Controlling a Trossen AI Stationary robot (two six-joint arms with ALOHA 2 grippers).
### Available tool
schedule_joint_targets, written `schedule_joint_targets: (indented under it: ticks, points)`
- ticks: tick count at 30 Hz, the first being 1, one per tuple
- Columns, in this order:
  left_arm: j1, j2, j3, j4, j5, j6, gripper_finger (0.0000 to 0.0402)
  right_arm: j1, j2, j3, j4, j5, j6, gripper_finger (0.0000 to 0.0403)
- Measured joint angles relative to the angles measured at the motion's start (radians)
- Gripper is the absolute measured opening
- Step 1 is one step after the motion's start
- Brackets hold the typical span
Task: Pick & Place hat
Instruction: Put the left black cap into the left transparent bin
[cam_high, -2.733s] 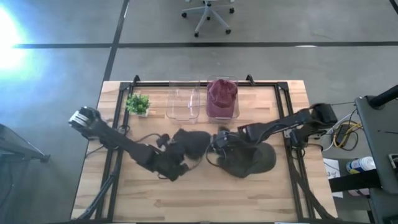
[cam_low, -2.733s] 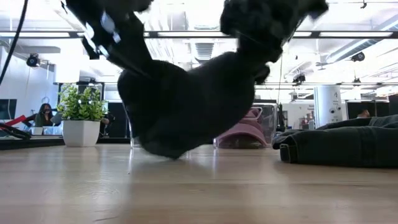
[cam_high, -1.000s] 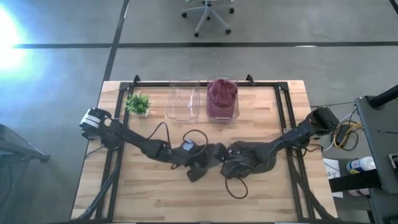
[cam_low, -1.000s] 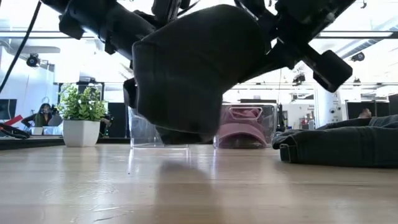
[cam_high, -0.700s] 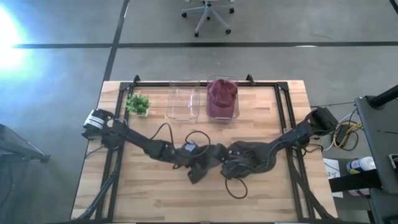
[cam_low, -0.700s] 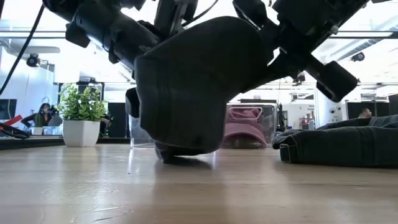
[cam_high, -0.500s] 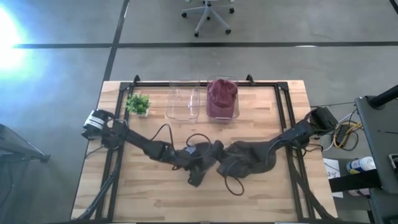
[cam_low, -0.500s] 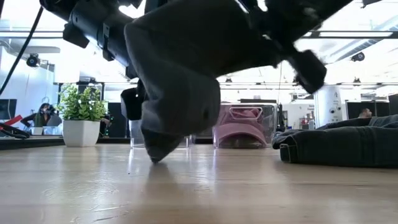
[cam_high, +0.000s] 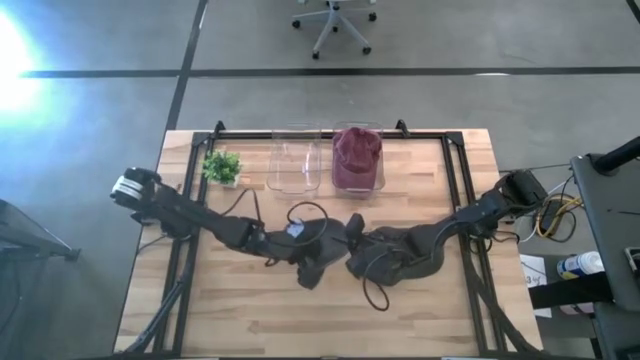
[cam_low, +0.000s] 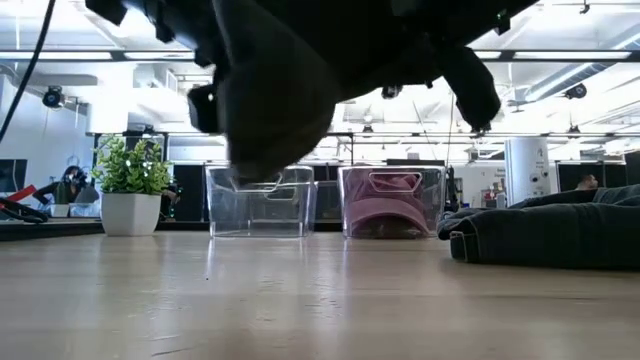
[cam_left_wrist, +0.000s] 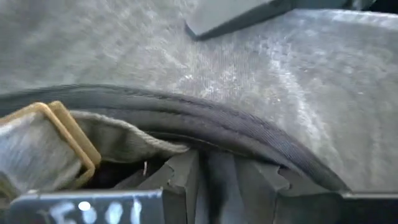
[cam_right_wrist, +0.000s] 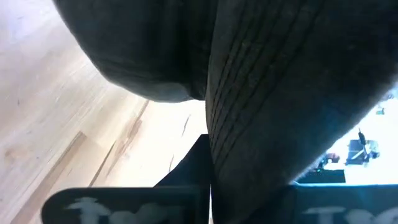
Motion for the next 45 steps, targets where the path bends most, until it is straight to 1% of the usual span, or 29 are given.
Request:
schedule_joint_targets:
  ticks: [4,10,15,20,23,25,27,29,31,34,36,38,40,43,45]
  points:
    - [0.002,-0.079,0.001,-0.074,-0.013,0.005,0.0096,-0.019,-0.029,-0.001,-0.004,-0.019,0.031,0.0013]
    - [0.006,-0.225,0.002,-0.12,-0.033,-0.004,0.0096,-0.034,-0.066,-0.002,0.012,-0.023,0.091,0.0013]
    - [0.005,-0.342,0.02,-0.12,-0.146,-0.024,0.0097,-0.036,-0.076,-0.006,0.021,-0.03,0.141,0.0013]
    - [0.004,-0.407,0.048,-0.135,-0.218,-0.013,0.0097,-0.036,-0.089,-0.006,0.062,-0.023,0.206,0.0013]
    - [0.004,-0.431,0.093,-0.132,-0.295,0.039,0.0097,-0.037,-0.096,-0.006,0.11,-0.024,0.257,0.0013]
    - [0.003,-0.441,0.13,-0.136,-0.34,0.104,0.0097,-0.043,-0.105,-0.006,0.162,-0.019,0.299,0.0013]
    - [0.003,-0.444,0.178,-0.138,-0.379,0.177,0.0097,-0.052,-0.109,-0.005,0.208,0.006,0.36,0.0013]
    - [0.001,-0.446,0.233,-0.136,-0.411,0.266,0.0097,-0.065,-0.11,-0.005,0.244,0.025,0.457,0.0013]
    - [-0.005,-0.443,0.29,-0.137,-0.421,0.37,0.0097,-0.083,-0.11,0.012,0.233,0.027,0.628,0.0013]
    - [-0.021,-0.435,0.352,-0.18,-0.423,0.497,0.0097,-0.121,-0.11,0.074,0.129,0.026,0.963,0.0013]
    - [-0.036,-0.433,0.38,-0.285,-0.458,0.551,0.0097,-0.159,-0.107,0.126,0.026,0.004,1.172,0.0013]
    - [-0.051,-0.433,0.386,-0.405,-0.515,0.557,0.0097,-0.205,-0.1,0.173,-0.059,-0.05,1.343,0.0013]
    - [-0.066,-0.432,0.381,-0.507,-0.577,0.54,0.0097,-0.254,-0.087,0.214,-0.093,-0.133,1.479,0.0013]
    - [-0.086,-0.417,0.354,-0.605,-0.664,0.523,0.0097,-0.323,-0.053,0.256,-0.107,-0.236,1.621,0.0013]
    - [-0.102,-0.403,0.328,-0.645,-0.711,0.518,0.0097,-0.363,-0.02,0.272,-0.111,-0.261,1.706,0.0013]
